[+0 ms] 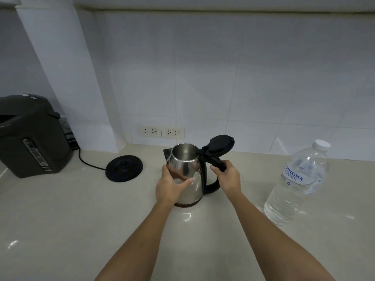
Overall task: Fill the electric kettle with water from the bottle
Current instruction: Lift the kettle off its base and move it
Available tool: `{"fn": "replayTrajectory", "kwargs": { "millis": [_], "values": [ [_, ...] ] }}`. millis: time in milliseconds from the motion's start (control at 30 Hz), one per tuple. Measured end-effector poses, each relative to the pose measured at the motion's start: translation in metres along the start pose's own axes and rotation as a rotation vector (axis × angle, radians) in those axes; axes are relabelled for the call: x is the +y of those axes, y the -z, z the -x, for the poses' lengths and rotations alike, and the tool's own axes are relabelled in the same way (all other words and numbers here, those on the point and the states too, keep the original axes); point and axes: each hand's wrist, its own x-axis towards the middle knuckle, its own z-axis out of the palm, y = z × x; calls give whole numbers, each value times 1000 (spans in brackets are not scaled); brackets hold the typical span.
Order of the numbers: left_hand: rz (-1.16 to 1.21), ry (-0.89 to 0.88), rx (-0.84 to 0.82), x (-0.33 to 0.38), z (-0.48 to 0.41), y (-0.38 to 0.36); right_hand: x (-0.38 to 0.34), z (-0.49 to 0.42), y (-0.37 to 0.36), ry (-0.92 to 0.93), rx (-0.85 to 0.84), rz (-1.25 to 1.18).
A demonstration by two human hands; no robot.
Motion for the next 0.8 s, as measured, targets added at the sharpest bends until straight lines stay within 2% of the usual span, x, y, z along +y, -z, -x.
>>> {"fn": "replayTrajectory", "kwargs": {
  "millis": [233, 500, 633, 800],
  "values": [
    [-47, 35, -67, 5, -3, 6, -2, 6, 1, 6, -55, 31],
    [-85, 7, 16, 9, 4, 10, -9, 24, 18, -47, -128, 156],
    [-77, -48, 92, 13, 22, 9, -17, 39, 37, 21, 10, 320],
    [-79, -245, 155, 18, 44, -4, -36, 51, 76, 137, 226, 400]
  ]
}}
